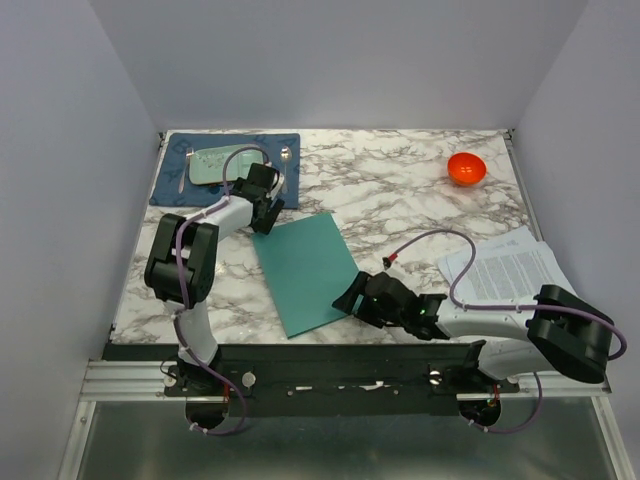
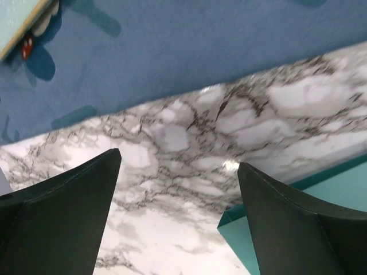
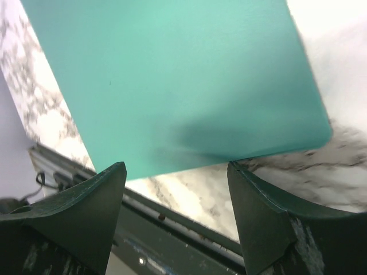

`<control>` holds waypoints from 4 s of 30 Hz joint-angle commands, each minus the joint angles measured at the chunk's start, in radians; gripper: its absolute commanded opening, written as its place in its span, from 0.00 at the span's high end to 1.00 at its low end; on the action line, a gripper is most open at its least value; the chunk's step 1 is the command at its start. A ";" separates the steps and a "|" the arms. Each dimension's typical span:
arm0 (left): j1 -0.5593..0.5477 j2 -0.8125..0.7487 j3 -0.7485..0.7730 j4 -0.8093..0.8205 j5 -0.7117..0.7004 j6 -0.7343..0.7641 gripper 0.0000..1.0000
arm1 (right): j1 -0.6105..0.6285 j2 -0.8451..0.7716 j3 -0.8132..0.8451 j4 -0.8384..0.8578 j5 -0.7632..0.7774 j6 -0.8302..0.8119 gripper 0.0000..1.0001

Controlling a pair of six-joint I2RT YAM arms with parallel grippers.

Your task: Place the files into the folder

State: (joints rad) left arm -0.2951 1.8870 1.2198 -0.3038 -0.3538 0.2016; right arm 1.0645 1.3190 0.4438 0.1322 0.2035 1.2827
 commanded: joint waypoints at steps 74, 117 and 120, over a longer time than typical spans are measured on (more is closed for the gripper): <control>0.074 -0.247 -0.327 -0.090 0.136 0.010 0.05 | 0.035 0.161 -0.243 0.728 -0.173 0.273 0.44; 0.434 -0.448 0.406 -0.630 0.593 -0.057 0.01 | 0.333 0.043 0.581 -0.779 0.854 -0.323 1.00; 0.458 -0.454 0.373 -0.629 0.633 -0.068 0.01 | 0.371 0.137 0.688 -0.891 0.916 -0.347 1.00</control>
State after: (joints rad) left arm 0.1326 1.4193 1.6417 -0.8604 0.1650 0.1619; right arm 1.3853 1.3674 1.0080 -0.4492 0.8631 0.9714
